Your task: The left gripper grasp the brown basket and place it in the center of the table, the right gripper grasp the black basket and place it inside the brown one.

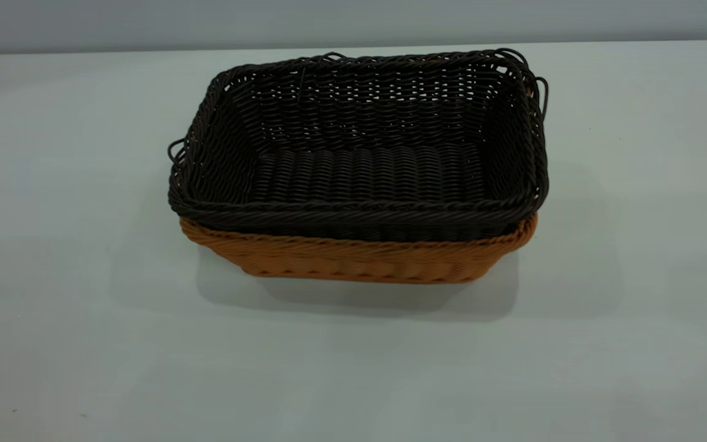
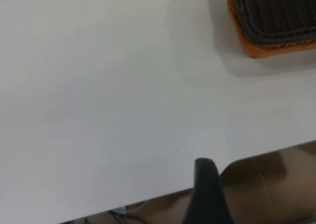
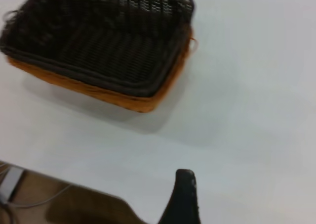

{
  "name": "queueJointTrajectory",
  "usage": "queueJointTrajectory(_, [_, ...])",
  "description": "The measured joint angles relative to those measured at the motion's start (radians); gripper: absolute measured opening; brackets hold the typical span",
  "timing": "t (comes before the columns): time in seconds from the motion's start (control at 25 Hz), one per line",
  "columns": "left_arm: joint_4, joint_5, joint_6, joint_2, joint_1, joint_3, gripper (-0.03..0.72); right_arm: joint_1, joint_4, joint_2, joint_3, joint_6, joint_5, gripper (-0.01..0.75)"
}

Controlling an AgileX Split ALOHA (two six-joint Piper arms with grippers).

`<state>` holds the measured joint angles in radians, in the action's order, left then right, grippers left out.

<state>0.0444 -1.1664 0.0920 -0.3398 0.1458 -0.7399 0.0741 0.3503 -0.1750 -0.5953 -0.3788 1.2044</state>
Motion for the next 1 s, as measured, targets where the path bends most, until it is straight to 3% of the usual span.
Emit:
queueJointTrajectory(0.16, [-0.002, 0.0, 0.0, 0.097, 0.0, 0.047, 0.489, -0.006, -0.051, 0.054, 0.025, 0.022, -0.003, 0.591])
queueJointTrajectory(0.52, [-0.003, 0.0, -0.001, 0.223, 0.0, 0.104, 0.489, -0.121, -0.105, 0.167, 0.099, 0.051, -0.021, 0.591])
queueJointTrajectory(1.0, [-0.003, 0.004, -0.003, 0.232, 0.0, 0.213, 0.489, -0.124, -0.148, 0.191, 0.117, 0.133, -0.072, 0.59])
